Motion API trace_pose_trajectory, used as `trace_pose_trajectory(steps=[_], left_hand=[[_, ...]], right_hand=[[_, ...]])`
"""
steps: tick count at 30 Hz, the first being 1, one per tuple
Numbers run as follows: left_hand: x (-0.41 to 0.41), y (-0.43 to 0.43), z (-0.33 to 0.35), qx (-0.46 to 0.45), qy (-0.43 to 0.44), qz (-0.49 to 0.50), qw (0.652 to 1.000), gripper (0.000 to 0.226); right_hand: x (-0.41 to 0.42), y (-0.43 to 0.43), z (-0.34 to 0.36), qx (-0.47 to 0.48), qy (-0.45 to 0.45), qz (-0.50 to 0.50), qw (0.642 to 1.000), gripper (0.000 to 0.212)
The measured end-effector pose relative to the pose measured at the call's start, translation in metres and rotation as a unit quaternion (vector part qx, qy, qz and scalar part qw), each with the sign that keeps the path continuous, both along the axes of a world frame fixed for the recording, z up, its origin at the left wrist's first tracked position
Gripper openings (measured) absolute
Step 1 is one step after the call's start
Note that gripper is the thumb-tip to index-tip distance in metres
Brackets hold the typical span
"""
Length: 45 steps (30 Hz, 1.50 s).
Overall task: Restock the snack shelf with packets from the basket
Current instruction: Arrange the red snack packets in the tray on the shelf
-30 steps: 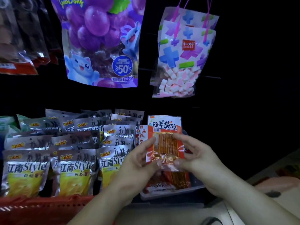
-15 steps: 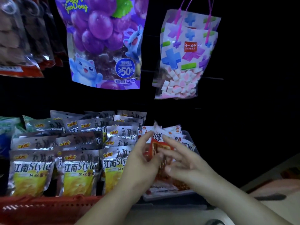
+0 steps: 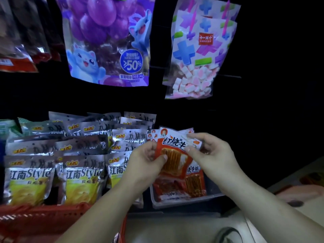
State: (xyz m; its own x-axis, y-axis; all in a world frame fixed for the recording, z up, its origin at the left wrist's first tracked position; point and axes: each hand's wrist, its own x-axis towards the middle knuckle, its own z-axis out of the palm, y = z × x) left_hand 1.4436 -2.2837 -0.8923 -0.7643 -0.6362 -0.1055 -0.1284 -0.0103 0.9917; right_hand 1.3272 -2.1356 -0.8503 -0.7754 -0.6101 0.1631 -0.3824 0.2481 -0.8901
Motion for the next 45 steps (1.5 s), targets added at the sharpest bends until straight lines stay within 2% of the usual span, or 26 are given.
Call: trace_pose_trajectory(steps=[2, 4, 6, 8, 12, 15, 19, 21, 24, 27, 30, 32, 34, 36, 38, 41, 45], left_hand=[[-0.006, -0.006, -0.006, -0.013, -0.015, 0.015, 1.000, 0.007], [-0.013, -0.012, -0.020, -0.015, -0.054, 0.003, 0.998, 0.013], [-0.017, -0.016, -0.038, 0.000, -0.092, -0.007, 0.996, 0.007], [-0.021, -0.019, -0.058, 0.013, -0.119, -0.018, 0.993, 0.017], [-0.025, -0.026, -0.092, -0.032, -0.169, -0.043, 0.984, 0.028], [-0.024, -0.030, -0.107, -0.038, -0.203, -0.052, 0.977, 0.039], [-0.027, -0.031, -0.110, -0.103, -0.234, -0.137, 0.957, 0.045], [-0.030, -0.031, -0.110, -0.156, -0.241, -0.154, 0.945, 0.046], [-0.032, -0.033, -0.111, -0.178, -0.236, -0.137, 0.945, 0.042], [-0.035, -0.030, -0.114, -0.185, -0.248, -0.165, 0.936, 0.039], [-0.035, -0.022, -0.120, -0.199, -0.278, -0.197, 0.919, 0.029], [-0.034, -0.021, -0.118, -0.217, -0.287, -0.208, 0.910, 0.024], [-0.033, -0.025, -0.117, -0.224, -0.293, -0.243, 0.897, 0.035], [-0.032, -0.030, -0.116, -0.257, -0.312, -0.294, 0.866, 0.045], [-0.032, -0.031, -0.118, -0.318, -0.307, -0.310, 0.842, 0.036], [-0.029, -0.027, -0.123, -0.327, -0.269, -0.284, 0.860, 0.019], [-0.025, -0.021, -0.121, -0.253, -0.263, -0.299, 0.882, 0.016]], right_hand=[[-0.009, -0.010, -0.004, 0.024, 0.031, -0.002, 0.999, 0.016], [-0.021, -0.020, -0.018, 0.091, 0.045, 0.015, 0.995, 0.009], [-0.034, -0.027, -0.039, 0.159, 0.035, 0.044, 0.986, 0.005], [-0.041, -0.028, -0.062, 0.201, 0.012, 0.066, 0.977, 0.004], [-0.055, -0.023, -0.110, 0.255, -0.055, 0.104, 0.960, 0.014], [-0.065, -0.022, -0.138, 0.335, -0.112, 0.136, 0.925, 0.018], [-0.072, -0.027, -0.136, 0.416, -0.161, 0.206, 0.871, 0.029], [-0.080, -0.031, -0.131, 0.413, -0.164, 0.195, 0.874, 0.031], [-0.095, -0.044, -0.136, 0.320, -0.063, 0.100, 0.940, 0.029], [-0.104, -0.063, -0.146, 0.261, -0.006, 0.030, 0.965, 0.032], [-0.107, -0.079, -0.162, 0.307, 0.027, 0.051, 0.950, 0.059], [-0.107, -0.085, -0.173, 0.335, 0.051, 0.071, 0.938, 0.070], [-0.112, -0.090, -0.178, 0.321, 0.056, 0.055, 0.944, 0.062], [-0.117, -0.095, -0.179, 0.301, 0.084, 0.026, 0.949, 0.044], [-0.117, -0.097, -0.178, 0.305, 0.144, 0.009, 0.941, 0.036], [-0.115, -0.097, -0.177, 0.309, 0.209, -0.006, 0.928, 0.041], [-0.110, -0.088, -0.171, 0.309, 0.242, 0.000, 0.920, 0.015]])
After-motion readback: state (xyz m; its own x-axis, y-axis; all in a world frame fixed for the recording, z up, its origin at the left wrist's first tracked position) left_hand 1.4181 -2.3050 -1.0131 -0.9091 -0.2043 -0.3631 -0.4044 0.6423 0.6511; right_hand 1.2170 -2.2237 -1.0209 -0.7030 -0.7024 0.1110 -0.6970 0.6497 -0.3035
